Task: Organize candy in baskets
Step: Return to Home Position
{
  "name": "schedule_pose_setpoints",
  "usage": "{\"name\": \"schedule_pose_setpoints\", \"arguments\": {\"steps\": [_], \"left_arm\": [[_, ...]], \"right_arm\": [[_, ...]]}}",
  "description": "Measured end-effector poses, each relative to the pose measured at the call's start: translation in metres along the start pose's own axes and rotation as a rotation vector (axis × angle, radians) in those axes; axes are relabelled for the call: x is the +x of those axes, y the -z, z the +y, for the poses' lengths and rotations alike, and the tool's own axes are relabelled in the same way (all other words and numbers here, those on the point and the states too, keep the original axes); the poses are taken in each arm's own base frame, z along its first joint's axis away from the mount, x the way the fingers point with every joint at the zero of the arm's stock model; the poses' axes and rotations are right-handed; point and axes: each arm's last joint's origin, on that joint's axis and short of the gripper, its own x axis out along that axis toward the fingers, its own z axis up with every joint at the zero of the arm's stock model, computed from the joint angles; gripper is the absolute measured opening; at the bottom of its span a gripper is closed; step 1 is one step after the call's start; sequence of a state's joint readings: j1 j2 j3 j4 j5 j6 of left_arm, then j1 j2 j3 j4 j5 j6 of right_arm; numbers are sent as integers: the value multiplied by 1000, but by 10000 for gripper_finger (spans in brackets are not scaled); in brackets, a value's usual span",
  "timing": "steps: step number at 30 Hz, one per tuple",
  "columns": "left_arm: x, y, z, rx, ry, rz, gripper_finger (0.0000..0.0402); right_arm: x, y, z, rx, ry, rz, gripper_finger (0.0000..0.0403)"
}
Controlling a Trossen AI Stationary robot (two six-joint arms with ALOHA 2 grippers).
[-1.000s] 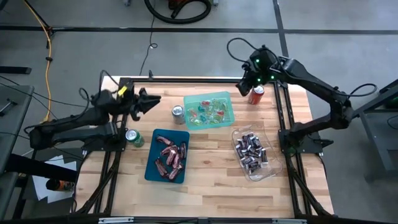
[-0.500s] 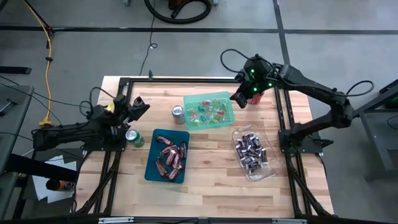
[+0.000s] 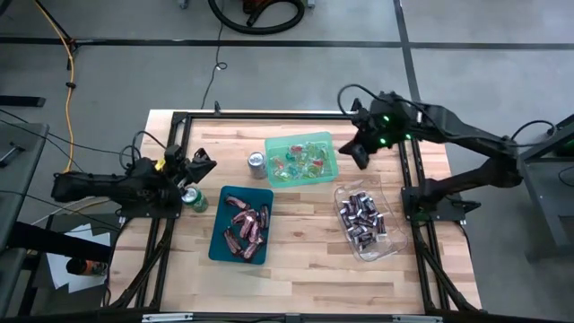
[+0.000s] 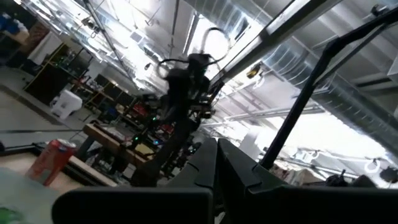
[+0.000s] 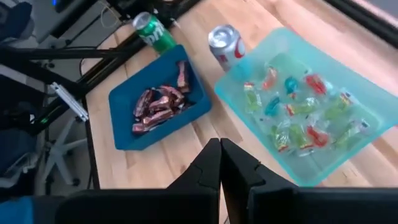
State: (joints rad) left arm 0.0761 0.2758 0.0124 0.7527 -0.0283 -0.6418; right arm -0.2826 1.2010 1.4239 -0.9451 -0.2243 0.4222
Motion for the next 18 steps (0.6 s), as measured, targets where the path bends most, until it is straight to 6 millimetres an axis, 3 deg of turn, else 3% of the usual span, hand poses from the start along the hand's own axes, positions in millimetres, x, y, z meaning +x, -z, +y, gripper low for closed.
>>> {"name": "schedule_pose_setpoints", "arguments": {"steps": [3,7,12,18], "left_arm": [[0,3,-3,10,-6,3,0],[0,5,-6,17,10,13,0],[-1,5,-7,9,15,20,0],[-1,6,-6,30,13,23,0]], "right_arm": [[-11,14,14,-41,-23,-40,0],[-9,53,21,-40,-111,-75,0],[2,113,14,-16,-294,-145,0],[4,151,-2,-130,-461,-299,0]]}}
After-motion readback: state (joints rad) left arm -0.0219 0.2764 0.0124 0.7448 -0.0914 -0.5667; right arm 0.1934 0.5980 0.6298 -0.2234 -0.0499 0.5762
